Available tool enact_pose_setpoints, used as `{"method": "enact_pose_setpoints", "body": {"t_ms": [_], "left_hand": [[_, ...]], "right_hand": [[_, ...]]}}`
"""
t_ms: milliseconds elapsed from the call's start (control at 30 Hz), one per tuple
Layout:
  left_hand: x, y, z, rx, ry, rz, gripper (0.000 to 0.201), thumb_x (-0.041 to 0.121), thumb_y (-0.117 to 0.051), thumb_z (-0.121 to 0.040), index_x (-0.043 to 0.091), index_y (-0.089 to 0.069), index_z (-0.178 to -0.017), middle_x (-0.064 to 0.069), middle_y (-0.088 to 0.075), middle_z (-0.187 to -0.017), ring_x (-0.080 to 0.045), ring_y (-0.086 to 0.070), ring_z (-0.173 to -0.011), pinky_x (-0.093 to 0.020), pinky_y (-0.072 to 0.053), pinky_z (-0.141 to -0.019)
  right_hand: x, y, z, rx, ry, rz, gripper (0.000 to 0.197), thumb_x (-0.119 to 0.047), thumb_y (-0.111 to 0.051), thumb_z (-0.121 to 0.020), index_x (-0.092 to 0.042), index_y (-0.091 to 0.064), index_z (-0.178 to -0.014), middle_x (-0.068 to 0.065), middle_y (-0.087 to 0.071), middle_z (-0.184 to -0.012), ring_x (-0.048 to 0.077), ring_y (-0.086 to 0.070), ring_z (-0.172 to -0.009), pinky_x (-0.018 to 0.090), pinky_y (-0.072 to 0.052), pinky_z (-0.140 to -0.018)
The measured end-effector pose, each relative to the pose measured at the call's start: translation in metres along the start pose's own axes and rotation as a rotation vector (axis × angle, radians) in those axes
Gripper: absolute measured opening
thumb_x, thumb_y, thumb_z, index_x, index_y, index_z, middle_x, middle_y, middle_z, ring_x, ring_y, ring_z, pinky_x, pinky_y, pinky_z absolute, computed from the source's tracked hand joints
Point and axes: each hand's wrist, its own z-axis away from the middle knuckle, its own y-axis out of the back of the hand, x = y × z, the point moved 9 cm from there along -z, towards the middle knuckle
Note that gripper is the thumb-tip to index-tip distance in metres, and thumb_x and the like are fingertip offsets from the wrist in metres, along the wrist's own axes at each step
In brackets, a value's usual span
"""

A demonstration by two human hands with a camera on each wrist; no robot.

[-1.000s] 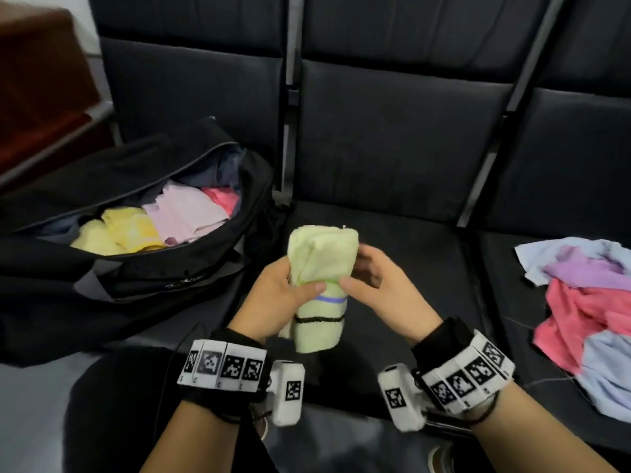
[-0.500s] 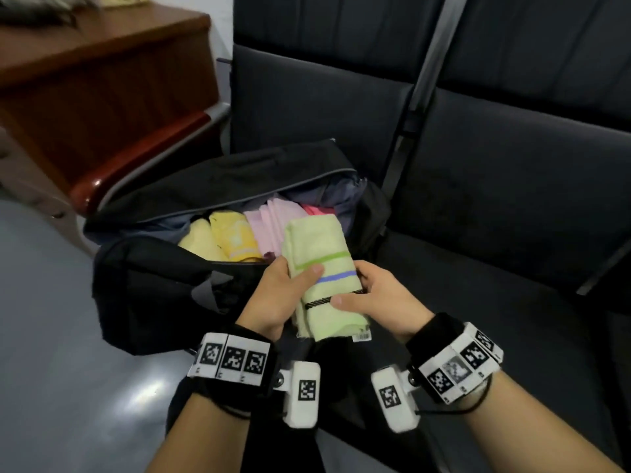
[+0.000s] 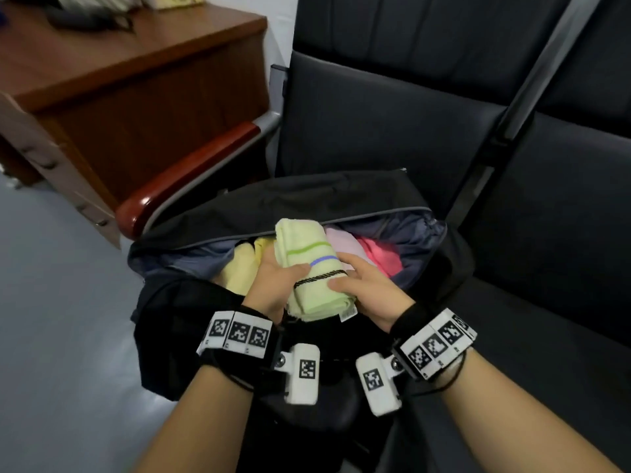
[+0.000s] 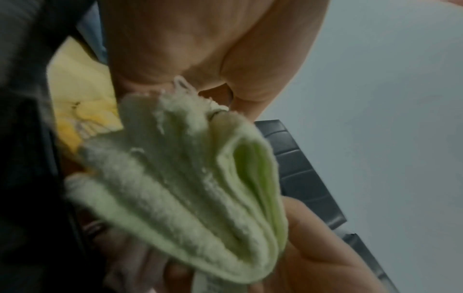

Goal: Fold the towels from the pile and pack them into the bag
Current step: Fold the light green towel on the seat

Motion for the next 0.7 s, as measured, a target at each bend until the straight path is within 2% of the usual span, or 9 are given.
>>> {"method": "enact_pose_setpoints", "body": {"t_ms": [67,200,233,300,333,433,500,600,700], "left_hand": [[-0.001,0.008,-0.019,0.064,-0.03,0.007,0.057,-0.014,-0.057,-0.09,0.015,-0.042,-0.137,-0.016,-0.063,-0.128,-0.033,-0.065,-0.113,-0.05,-0.055,-0.095],[-0.028,0.024,-0.045,0.138,0.019,-0.046,0.068,-0.023,-0.052,-0.088,0.006,-0.035,-0.147,-0.026,-0.057,-0.135,-0.043,-0.058,-0.122,-0.061,-0.046,-0.103],[-0.036,0.027,-0.049,0.161,0.046,-0.078,0.068,-0.021,-0.053,-0.088,0.006,-0.034,-0.148,-0.025,-0.057,-0.136,-0.041,-0.059,-0.122,-0.06,-0.046,-0.104],[-0.048,0.034,-0.054,0.21,0.079,-0.123,0.072,-0.016,-0.055,-0.09,0.01,-0.029,-0.151,-0.022,-0.058,-0.135,-0.037,-0.059,-0.121,-0.056,-0.048,-0.104],[-0.053,0.036,-0.057,0.225,0.086,-0.134,0.074,-0.014,-0.057,-0.09,0.012,-0.026,-0.153,-0.02,-0.058,-0.134,-0.035,-0.06,-0.12,-0.054,-0.049,-0.103],[-0.06,0.042,-0.067,0.241,0.108,-0.145,0.078,-0.012,-0.058,-0.089,0.017,-0.022,-0.152,-0.016,-0.06,-0.127,-0.03,-0.063,-0.11,-0.046,-0.054,-0.096],[-0.056,0.04,-0.075,0.23,0.08,-0.161,0.075,-0.012,-0.057,-0.089,0.018,-0.025,-0.149,-0.013,-0.06,-0.124,-0.026,-0.063,-0.104,-0.041,-0.054,-0.09],[-0.044,0.034,-0.089,0.204,-0.007,-0.2,0.065,-0.009,-0.057,-0.091,0.017,-0.032,-0.144,-0.011,-0.059,-0.126,-0.026,-0.063,-0.108,-0.043,-0.055,-0.094],[-0.048,0.033,-0.099,0.194,0.004,-0.242,0.052,-0.007,-0.059,-0.089,0.02,-0.043,-0.132,-0.009,-0.063,-0.121,-0.026,-0.064,-0.109,-0.048,-0.053,-0.098]], "right_hand": [[0.004,0.0,-0.022,0.015,0.026,0.047,0.056,0.011,-0.061,-0.087,-0.015,-0.051,-0.136,0.009,-0.073,-0.11,0.021,-0.07,-0.099,0.032,-0.057,-0.082],[0.029,0.004,-0.053,0.073,-0.002,0.283,0.064,0.01,-0.062,-0.087,-0.005,-0.04,-0.145,0.014,-0.056,-0.139,0.024,-0.056,-0.125,0.041,-0.044,-0.109],[0.037,0.005,-0.058,0.076,-0.021,0.327,0.062,0.007,-0.063,-0.088,-0.005,-0.041,-0.144,0.013,-0.056,-0.139,0.023,-0.056,-0.124,0.037,-0.044,-0.108],[0.048,0.007,-0.063,0.082,-0.034,0.405,0.056,0.002,-0.064,-0.088,-0.009,-0.047,-0.14,0.006,-0.061,-0.131,0.018,-0.059,-0.118,0.022,-0.046,-0.097],[0.05,0.007,-0.065,0.096,-0.034,0.451,0.054,-0.001,-0.064,-0.087,-0.013,-0.05,-0.138,0.002,-0.063,-0.126,0.018,-0.06,-0.116,0.019,-0.045,-0.091],[0.049,0.008,-0.068,0.161,-0.029,0.584,0.053,-0.011,-0.063,-0.085,-0.023,-0.051,-0.136,-0.007,-0.062,-0.111,0.016,-0.06,-0.106,0.02,-0.039,-0.084],[0.039,0.008,-0.069,0.212,0.026,0.606,0.056,-0.012,-0.061,-0.086,-0.028,-0.049,-0.138,-0.011,-0.058,-0.109,0.012,-0.055,-0.101,0.018,-0.037,-0.082],[0.021,0.011,-0.073,0.268,0.142,0.599,0.06,-0.006,-0.057,-0.089,-0.024,-0.045,-0.145,0.001,-0.06,-0.127,0.017,-0.056,-0.112,0.022,-0.04,-0.093],[0.026,0.007,-0.078,0.205,0.105,0.762,0.054,-0.01,-0.056,-0.093,-0.021,-0.047,-0.145,0.014,-0.052,-0.138,0.025,-0.049,-0.126,0.025,-0.035,-0.105]]}}
